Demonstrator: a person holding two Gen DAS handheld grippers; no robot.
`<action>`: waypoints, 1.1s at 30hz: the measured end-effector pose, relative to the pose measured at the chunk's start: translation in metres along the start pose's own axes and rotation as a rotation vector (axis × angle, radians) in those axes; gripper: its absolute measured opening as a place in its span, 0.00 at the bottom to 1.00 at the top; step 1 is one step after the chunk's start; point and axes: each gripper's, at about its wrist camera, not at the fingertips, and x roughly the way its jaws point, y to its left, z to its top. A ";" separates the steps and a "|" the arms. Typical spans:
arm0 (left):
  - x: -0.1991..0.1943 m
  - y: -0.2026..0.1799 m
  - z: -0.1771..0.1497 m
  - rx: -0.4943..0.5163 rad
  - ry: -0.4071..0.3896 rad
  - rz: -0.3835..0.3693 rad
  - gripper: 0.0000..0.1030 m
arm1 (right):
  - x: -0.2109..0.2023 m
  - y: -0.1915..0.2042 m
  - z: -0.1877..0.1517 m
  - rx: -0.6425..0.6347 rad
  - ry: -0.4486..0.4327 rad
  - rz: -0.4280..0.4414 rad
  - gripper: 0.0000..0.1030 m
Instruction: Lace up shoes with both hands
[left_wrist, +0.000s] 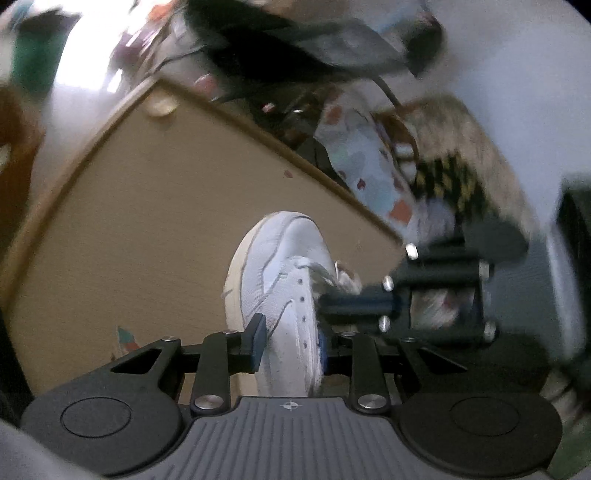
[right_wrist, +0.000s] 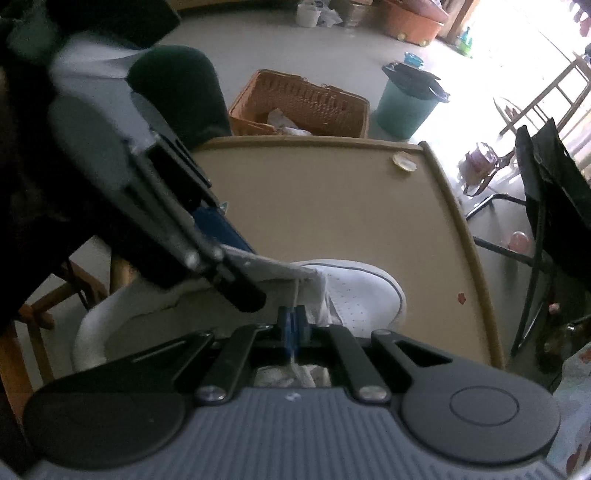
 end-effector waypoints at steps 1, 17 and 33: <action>-0.001 0.007 0.000 -0.063 -0.002 -0.020 0.28 | 0.000 0.000 0.000 0.002 -0.004 0.001 0.02; 0.009 0.026 -0.011 -0.291 0.002 -0.099 0.28 | -0.003 -0.003 0.011 0.001 0.000 0.029 0.02; 0.010 0.037 -0.008 -0.265 0.003 -0.103 0.29 | 0.000 -0.002 0.017 -0.010 0.026 0.031 0.02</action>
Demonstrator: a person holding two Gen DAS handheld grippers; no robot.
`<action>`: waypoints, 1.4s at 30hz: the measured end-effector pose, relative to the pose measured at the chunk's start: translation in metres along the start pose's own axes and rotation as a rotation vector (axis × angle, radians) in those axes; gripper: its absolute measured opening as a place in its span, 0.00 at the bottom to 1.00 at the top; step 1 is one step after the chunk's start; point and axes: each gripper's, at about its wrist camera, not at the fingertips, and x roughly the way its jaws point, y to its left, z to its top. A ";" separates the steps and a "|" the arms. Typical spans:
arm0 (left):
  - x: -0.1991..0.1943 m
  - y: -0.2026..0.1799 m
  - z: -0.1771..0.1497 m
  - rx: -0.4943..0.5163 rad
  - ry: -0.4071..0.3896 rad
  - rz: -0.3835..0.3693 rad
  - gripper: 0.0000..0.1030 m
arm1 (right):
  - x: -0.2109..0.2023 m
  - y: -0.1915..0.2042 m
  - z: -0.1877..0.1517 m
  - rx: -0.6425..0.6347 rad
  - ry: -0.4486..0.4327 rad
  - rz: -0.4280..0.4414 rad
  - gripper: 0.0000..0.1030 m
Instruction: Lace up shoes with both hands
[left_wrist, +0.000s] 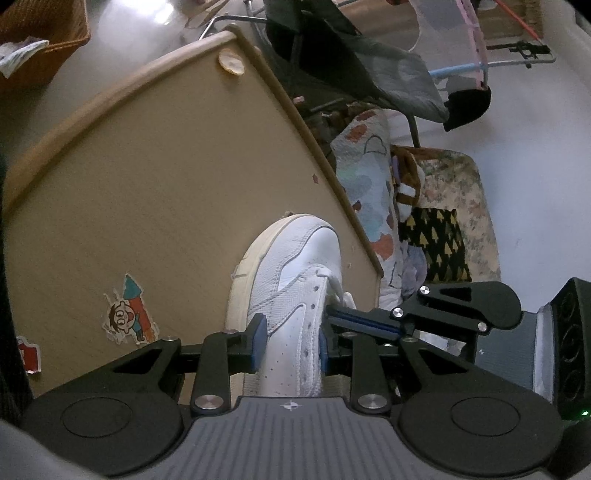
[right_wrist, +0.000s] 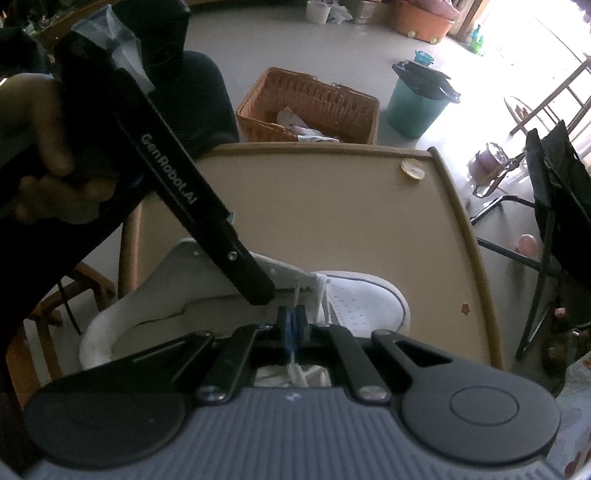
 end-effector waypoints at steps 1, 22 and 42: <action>-0.001 0.001 0.000 -0.001 0.000 -0.001 0.29 | 0.000 0.000 0.000 0.001 0.001 0.001 0.02; -0.003 -0.005 0.000 0.068 0.005 0.017 0.31 | 0.003 -0.001 0.008 -0.023 0.031 0.004 0.02; -0.010 -0.036 0.010 0.364 0.041 0.105 0.33 | 0.003 0.001 0.014 -0.084 -0.007 -0.026 0.02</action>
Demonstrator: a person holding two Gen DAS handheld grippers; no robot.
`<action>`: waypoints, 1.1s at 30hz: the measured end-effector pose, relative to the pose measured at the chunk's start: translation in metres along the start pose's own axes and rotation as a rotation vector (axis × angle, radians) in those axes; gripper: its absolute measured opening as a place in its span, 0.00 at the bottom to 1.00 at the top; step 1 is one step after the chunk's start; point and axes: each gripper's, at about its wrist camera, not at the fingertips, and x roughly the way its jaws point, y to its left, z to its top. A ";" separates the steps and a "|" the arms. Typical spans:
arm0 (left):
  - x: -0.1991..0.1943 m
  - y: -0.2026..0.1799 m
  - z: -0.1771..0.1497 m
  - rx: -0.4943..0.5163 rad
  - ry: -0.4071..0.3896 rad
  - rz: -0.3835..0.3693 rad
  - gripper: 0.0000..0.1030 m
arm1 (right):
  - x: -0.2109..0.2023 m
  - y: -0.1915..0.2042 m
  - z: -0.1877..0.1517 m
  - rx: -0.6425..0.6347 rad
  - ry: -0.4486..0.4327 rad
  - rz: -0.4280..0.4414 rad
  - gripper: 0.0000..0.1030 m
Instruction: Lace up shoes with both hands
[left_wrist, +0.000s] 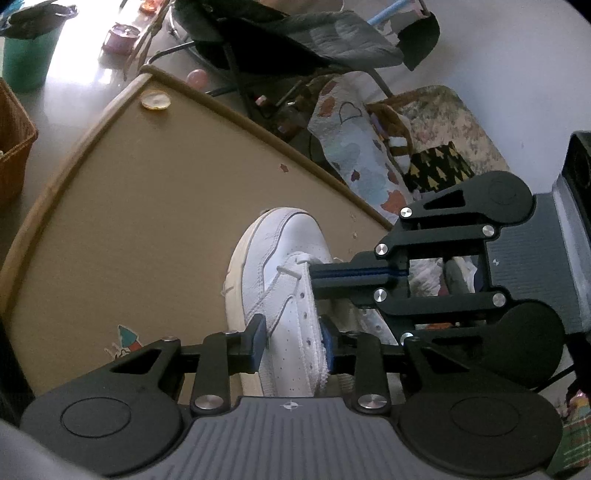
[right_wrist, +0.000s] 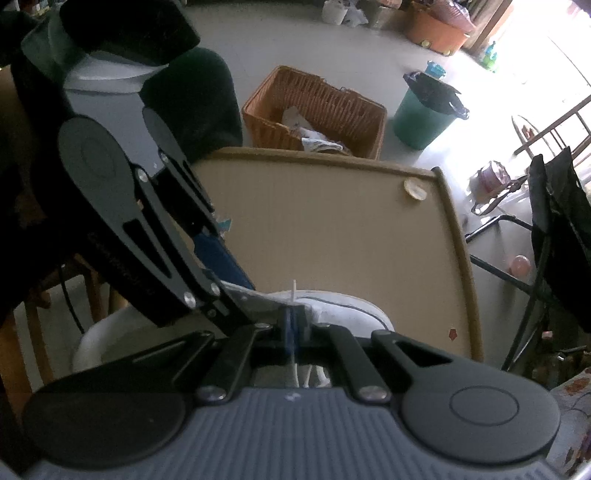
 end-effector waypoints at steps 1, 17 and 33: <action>0.000 0.002 -0.001 -0.013 0.000 -0.011 0.34 | 0.000 0.000 -0.002 0.002 -0.012 -0.001 0.02; -0.001 0.010 -0.026 -0.225 -0.077 -0.081 0.37 | -0.057 -0.022 -0.051 0.629 -0.189 -0.160 0.30; -0.012 -0.004 -0.034 -0.336 -0.119 0.005 0.44 | -0.034 0.024 -0.123 1.382 -0.134 -0.006 0.40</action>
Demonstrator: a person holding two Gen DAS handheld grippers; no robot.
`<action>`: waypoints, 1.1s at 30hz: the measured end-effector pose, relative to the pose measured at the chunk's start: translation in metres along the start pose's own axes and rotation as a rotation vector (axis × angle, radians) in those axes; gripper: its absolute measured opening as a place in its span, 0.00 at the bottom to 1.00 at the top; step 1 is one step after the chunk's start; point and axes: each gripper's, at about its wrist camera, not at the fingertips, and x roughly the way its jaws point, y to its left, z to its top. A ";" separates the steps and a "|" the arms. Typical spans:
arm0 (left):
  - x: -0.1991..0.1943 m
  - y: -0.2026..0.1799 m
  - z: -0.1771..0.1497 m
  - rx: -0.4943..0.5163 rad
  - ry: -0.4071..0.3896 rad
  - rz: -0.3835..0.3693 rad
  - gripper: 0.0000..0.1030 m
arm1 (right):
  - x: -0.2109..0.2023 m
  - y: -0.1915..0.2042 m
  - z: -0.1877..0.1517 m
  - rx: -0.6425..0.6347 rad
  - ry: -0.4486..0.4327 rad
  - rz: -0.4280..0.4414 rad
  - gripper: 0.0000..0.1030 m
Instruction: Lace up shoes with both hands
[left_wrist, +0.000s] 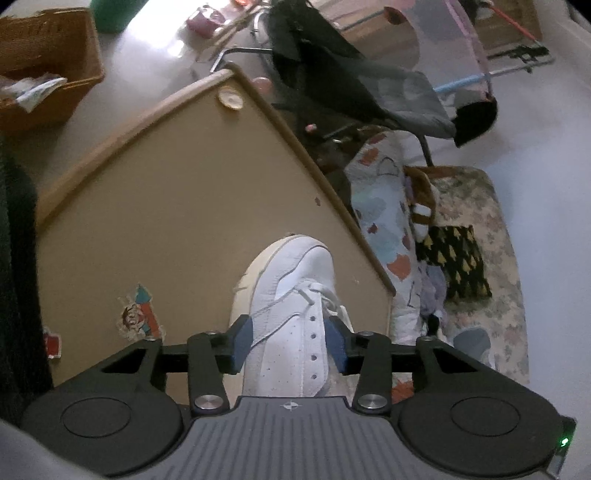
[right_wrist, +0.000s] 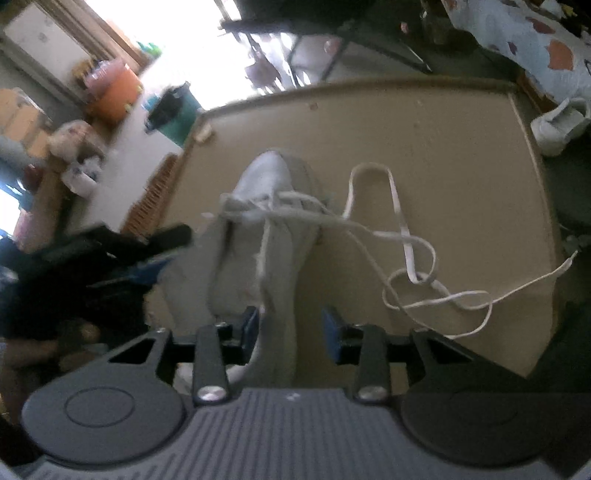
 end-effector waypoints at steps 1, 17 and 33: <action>-0.002 0.000 0.001 -0.010 -0.004 0.002 0.44 | 0.004 0.001 -0.002 -0.009 -0.003 -0.006 0.41; -0.009 -0.005 0.017 -0.079 -0.038 0.050 0.44 | 0.040 0.028 -0.010 -0.121 0.079 -0.185 0.64; -0.004 -0.004 0.023 -0.229 -0.031 0.082 0.44 | 0.042 0.001 -0.024 -0.047 0.039 -0.132 0.87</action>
